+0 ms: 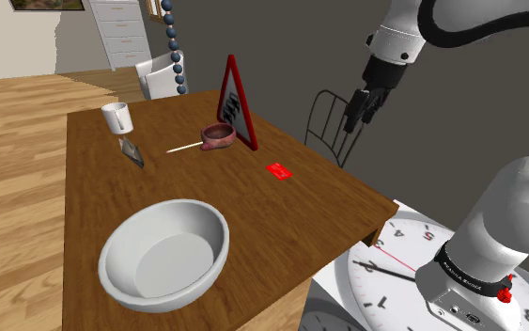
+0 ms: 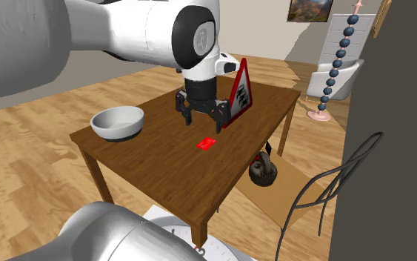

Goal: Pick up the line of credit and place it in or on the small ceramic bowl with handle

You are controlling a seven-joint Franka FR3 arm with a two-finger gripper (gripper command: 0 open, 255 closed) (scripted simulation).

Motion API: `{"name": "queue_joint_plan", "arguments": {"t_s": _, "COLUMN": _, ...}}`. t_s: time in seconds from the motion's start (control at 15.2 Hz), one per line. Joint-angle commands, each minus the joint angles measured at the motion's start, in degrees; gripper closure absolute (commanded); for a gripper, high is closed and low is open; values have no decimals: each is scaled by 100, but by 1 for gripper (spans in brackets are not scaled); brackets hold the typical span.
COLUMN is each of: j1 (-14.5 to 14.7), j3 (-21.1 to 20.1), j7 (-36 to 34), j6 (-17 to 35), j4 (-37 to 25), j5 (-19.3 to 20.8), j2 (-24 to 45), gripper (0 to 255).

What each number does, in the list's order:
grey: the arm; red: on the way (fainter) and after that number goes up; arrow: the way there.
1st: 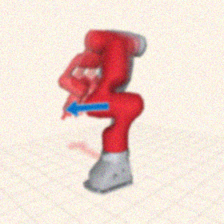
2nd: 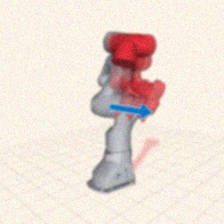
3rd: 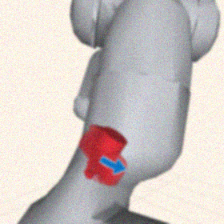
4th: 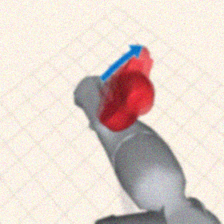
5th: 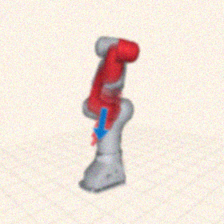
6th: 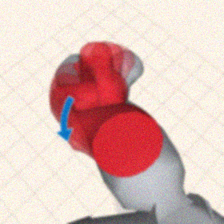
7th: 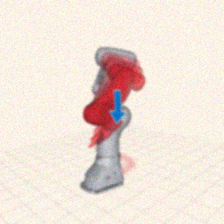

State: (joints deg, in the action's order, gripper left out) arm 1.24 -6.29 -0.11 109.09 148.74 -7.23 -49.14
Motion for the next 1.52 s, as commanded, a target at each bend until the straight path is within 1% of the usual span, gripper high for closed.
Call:
{"name": "queue_joint_plan", "arguments": {"t_s": 0.0, "j1": 8, "j3": -202, "j7": -183, "j6": 688, "j4": 302, "j5": -75, "j2": 97, "gripper": 0}}
{"name": "queue_joint_plan", "arguments": {"t_s": 0.26, "j1": -14, "j3": -661, "j7": -587, "j6": 2066, "j4": 715, "j5": -177, "j2": 567, "gripper": 0}}
{"name": "queue_joint_plan", "arguments": {"t_s": 0.46, "j1": -126, "j3": -1059, "j7": -949, "j6": 3139, "j4": 875, "j5": -164, "j2": 1114, "gripper": 0}}
{"name": "queue_joint_plan", "arguments": {"t_s": 0.66, "j1": -409, "j3": -1550, "j7": -1419, "j6": 4205, "j4": 897, "j5": 11, "j2": 1791, "gripper": 0}}
{"name": "queue_joint_plan", "arguments": {"t_s": 0.79, "j1": -772, "j3": -1986, "j7": -1844, "j6": 4882, "j4": 835, "j5": 286, "j2": 2283, "gripper": 0}}
{"name": "queue_joint_plan", "arguments": {"t_s": 0.86, "j1": -1038, "j3": -2263, "j7": -2111, "j6": 5204, "j4": 780, "j5": 497, "j2": 2530, "gripper": 0}}
{"name": "queue_joint_plan", "arguments": {"t_s": 0.92, "j1": -1386, "j3": -2603, "j7": -2425, "j6": 5508, "j4": 710, "j5": 768, "j2": 2772, "gripper": 0}}
{"name": "queue_joint_plan", "arguments": {"t_s": 0.99, "j1": -1839, "j3": -3024, "j7": -2805, "j6": 5794, "j4": 622, "j5": 1123, "j2": 3003, "gripper": 0}}
{"name": "queue_joint_plan", "arguments": {"t_s": 1.06, "j1": -2434, "j3": -3564, "j7": -3261, "j6": 6056, "j4": 513, "j5": 1570, "j2": 3215, "gripper": 0}}
{"name": "queue_joint_plan", "arguments": {"t_s": 1.12, "j1": -3212, "j3": -4261, "j7": -3806, "j6": 6290, "j4": 381, "j5": 2120, "j2": 3397, "gripper": 0}}
{"name": "queue_joint_plan", "arguments": {"t_s": 1.19, "j1": -3971, "j3": -4947, "j7": -4271, "j6": 6452, "j4": 259, "j5": 2590, "j2": 3504, "gripper": 0}}
{"name": "queue_joint_plan", "arguments": {"t_s": 1.32, "j1": -4737, "j3": -5618, "j7": -4560, "j6": 6577, "j4": 166, "j5": 2953, "j2": 3637, "gripper": 0}}
{"name": "queue_joint_plan", "arguments": {"t_s": 1.45, "j1": -5660, "j3": -6442, "j7": -4877, "j6": 6692, "j4": 60, "j5": 3345, "j2": 3741, "gripper": 0}}
